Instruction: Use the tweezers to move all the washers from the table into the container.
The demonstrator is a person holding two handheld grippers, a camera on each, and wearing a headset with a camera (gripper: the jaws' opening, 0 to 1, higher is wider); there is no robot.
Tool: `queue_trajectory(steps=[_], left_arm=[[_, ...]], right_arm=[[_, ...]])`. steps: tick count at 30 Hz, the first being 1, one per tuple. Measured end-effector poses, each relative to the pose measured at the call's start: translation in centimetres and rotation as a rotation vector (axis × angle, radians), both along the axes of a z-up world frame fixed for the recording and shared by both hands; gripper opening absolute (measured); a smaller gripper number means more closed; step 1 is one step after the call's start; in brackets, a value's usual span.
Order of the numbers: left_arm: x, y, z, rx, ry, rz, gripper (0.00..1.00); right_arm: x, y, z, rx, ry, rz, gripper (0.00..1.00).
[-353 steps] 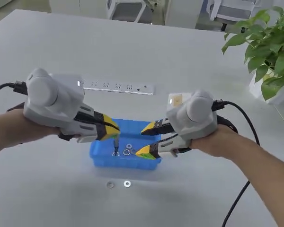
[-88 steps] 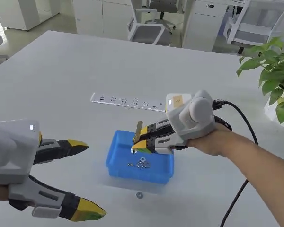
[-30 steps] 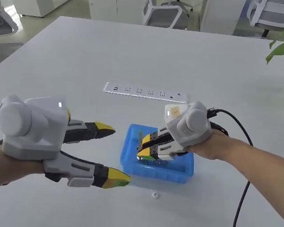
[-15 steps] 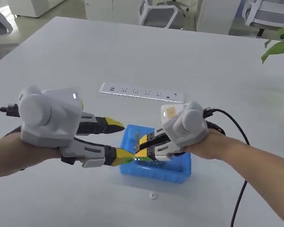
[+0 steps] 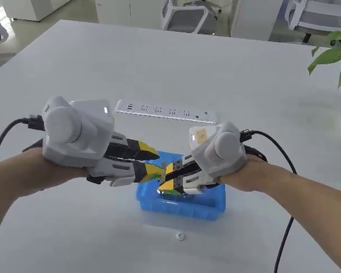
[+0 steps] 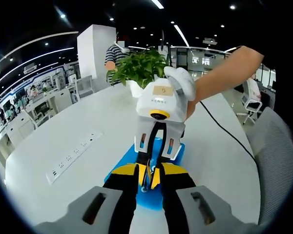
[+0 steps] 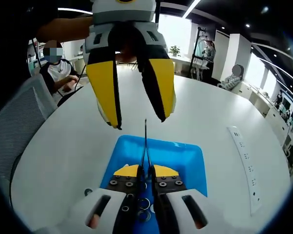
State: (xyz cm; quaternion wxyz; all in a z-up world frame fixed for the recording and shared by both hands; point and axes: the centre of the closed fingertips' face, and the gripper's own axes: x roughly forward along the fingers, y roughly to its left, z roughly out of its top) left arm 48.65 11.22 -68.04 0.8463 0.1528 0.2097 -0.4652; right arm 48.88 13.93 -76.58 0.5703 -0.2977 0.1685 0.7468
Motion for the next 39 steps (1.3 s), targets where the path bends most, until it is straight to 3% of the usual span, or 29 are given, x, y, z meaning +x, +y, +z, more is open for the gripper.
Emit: queue_trajectory(steps=[5, 11, 26, 39], left_arm=[[0.20, -0.65, -0.29, 0.009, 0.008, -0.031, 0.16], [0.42, -0.61, -0.94, 0.055, -0.004, -0.044, 0.07], [0.47, -0.66, -0.92, 0.069, -0.017, -0.039, 0.05], [0.37, -0.72, -0.76, 0.088, -0.039, -0.045, 0.05]], right_arm=[[0.01, 0.01, -0.03, -0.002, -0.004, 0.004, 0.09], [-0.07, -0.03, 0.00, -0.003, -0.005, 0.006, 0.09], [0.11, 0.06, 0.03, -0.041, -0.005, -0.009, 0.13], [0.37, -0.94, 0.72, -0.067, 0.001, -0.065, 0.27]])
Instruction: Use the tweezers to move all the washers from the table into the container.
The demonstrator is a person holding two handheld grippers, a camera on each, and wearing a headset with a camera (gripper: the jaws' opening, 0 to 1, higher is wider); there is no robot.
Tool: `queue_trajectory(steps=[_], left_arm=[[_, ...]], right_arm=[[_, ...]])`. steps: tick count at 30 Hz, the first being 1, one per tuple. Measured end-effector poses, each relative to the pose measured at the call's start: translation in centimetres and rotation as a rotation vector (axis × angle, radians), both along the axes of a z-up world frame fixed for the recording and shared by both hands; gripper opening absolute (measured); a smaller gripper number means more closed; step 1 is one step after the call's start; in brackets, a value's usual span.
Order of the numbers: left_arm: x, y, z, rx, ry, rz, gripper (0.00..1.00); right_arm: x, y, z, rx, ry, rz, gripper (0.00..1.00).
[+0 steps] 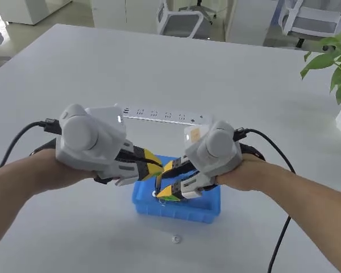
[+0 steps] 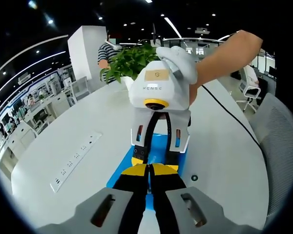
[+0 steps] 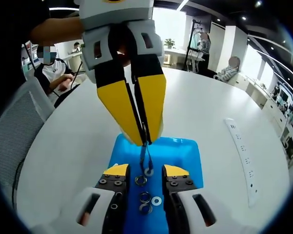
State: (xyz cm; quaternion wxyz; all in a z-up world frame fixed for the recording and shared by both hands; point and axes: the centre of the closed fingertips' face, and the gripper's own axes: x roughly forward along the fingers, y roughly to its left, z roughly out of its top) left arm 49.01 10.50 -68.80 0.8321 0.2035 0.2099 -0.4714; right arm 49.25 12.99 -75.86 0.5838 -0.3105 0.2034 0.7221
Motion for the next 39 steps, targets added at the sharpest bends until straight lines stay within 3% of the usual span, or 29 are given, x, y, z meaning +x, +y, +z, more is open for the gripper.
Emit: queue_trajectory(steps=[11, 22, 39], left_arm=[[0.1, 0.2, 0.5, -0.011, -0.001, 0.015, 0.05], [0.1, 0.5, 1.7, -0.029, -0.012, 0.027, 0.05], [-1.5, -0.5, 3.3, -0.024, -0.005, 0.015, 0.05]], right_arm=[[0.0, -1.0, 2.0, 0.014, 0.106, -0.170, 0.40], [0.2, -2.8, 4.1, 0.043, 0.050, -0.240, 0.49], [-1.0, -6.9, 6.5, 0.104, 0.018, -0.392, 0.61]])
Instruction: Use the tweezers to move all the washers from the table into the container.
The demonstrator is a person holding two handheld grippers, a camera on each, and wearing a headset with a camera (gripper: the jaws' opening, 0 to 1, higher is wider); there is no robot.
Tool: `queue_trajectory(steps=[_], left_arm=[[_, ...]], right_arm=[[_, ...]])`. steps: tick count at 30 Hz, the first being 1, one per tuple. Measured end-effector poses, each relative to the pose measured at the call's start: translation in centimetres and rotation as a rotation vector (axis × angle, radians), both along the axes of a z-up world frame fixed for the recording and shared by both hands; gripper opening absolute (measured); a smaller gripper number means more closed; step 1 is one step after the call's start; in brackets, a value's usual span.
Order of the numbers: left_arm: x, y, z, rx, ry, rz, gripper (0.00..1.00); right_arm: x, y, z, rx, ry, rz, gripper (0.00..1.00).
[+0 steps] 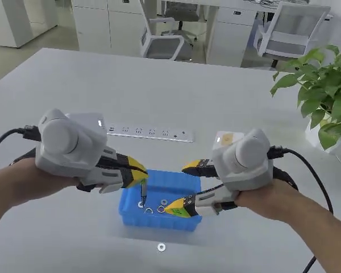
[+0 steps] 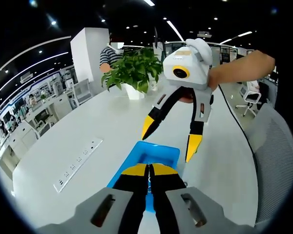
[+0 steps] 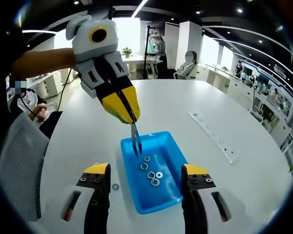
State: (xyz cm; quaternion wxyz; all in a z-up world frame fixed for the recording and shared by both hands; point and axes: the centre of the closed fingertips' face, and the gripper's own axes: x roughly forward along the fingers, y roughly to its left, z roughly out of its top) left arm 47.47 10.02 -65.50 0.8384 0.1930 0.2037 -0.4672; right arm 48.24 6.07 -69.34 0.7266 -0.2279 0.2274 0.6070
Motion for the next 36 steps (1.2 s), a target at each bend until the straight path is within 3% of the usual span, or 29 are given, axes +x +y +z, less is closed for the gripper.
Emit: queue_trajectory(steps=[19, 36], left_arm=[[-1.8, -1.2, 1.4, -0.013, 0.001, -0.025, 0.05], [-3.1, -2.5, 1.3, -0.036, 0.019, -0.063, 0.05]], right_arm=[[-1.8, -4.0, 0.5, 0.038, -0.026, -0.122, 0.72], [-3.1, -6.2, -0.9, 0.056, -0.011, -0.198, 0.88]])
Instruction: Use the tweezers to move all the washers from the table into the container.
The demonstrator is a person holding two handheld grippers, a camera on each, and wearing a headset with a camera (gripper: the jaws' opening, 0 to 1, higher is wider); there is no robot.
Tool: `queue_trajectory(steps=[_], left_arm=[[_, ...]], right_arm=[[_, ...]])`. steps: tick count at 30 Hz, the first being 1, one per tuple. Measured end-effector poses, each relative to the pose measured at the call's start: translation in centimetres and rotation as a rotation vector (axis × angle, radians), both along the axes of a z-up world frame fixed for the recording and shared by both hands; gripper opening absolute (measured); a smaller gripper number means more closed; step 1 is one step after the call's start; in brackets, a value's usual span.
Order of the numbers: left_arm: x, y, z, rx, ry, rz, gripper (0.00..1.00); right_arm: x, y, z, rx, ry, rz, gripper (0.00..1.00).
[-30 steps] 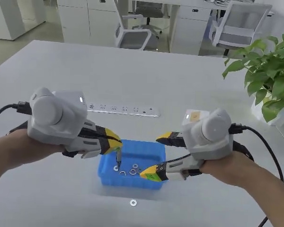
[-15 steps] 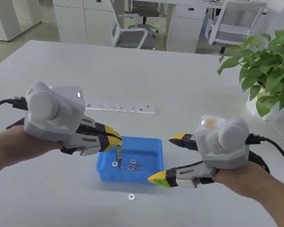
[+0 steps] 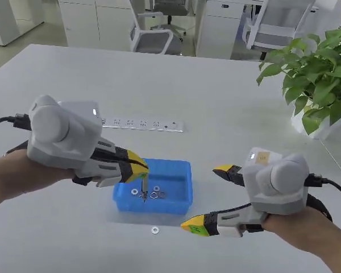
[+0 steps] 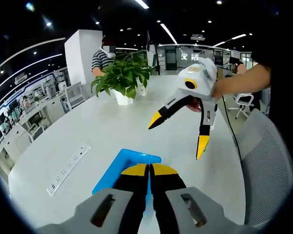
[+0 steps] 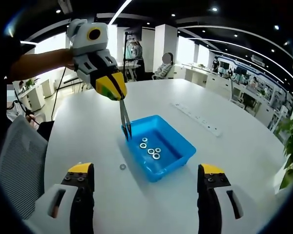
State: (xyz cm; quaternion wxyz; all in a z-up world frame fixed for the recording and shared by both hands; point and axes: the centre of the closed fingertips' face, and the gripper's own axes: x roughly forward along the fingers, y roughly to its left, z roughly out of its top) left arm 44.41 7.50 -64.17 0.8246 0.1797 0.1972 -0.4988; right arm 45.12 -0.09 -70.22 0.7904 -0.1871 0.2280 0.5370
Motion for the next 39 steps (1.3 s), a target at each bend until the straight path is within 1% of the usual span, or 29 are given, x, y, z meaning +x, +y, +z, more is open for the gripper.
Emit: queue_trajectory(steps=[4, 7, 10, 12, 13, 20, 25, 29, 32, 34, 37, 39], left_arm=[[-0.2, -0.3, 0.0, -0.015, -0.003, -0.007, 0.05], [-0.3, -0.4, 0.0, -0.016, -0.006, -0.010, 0.05], [-0.4, -0.4, 0.1, -0.015, -0.007, -0.013, 0.05], [-0.5, -0.5, 0.1, -0.017, -0.004, -0.016, 0.05], [-0.5, -0.5, 0.1, -0.013, -0.008, -0.016, 0.05], [-1.0, -0.8, 0.0, -0.018, 0.001, -0.030, 0.05], [-1.5, -1.2, -0.2, -0.028, 0.008, -0.047, 0.05], [-2.0, -1.8, -0.4, -0.043, 0.010, -0.077, 0.05], [-2.1, -2.1, -0.7, -0.042, 0.004, -0.090, 0.05], [-2.3, -2.3, -1.0, -0.043, 0.009, -0.099, 0.05], [-2.6, -2.6, -1.4, -0.051, 0.012, -0.113, 0.05], [-2.7, -2.8, -1.8, -0.051, 0.020, -0.119, 0.05]], right_arm=[[-0.3, -0.3, -0.4, -0.001, 0.006, -0.009, 0.92], [-0.6, -0.3, -0.5, 0.011, 0.018, -0.019, 0.95], [-1.0, -0.1, -0.9, 0.010, 0.029, -0.018, 1.00], [-1.1, -0.1, -1.0, 0.010, 0.031, -0.020, 1.00], [-1.2, -0.1, -1.0, 0.014, 0.033, -0.021, 1.00], [-1.6, -0.1, -1.2, 0.009, 0.039, -0.022, 1.00], [-1.8, -0.2, -1.4, 0.010, 0.044, -0.021, 1.00], [-2.0, -0.3, -1.7, 0.007, 0.049, -0.022, 1.00], [-2.0, -0.4, -1.9, 0.006, 0.049, -0.023, 1.00], [-2.1, -0.5, -2.1, 0.001, 0.045, -0.019, 0.99], [-2.2, -0.5, -2.3, 0.005, 0.048, -0.021, 0.99], [-2.3, -0.5, -2.5, 0.006, 0.052, -0.022, 0.99]])
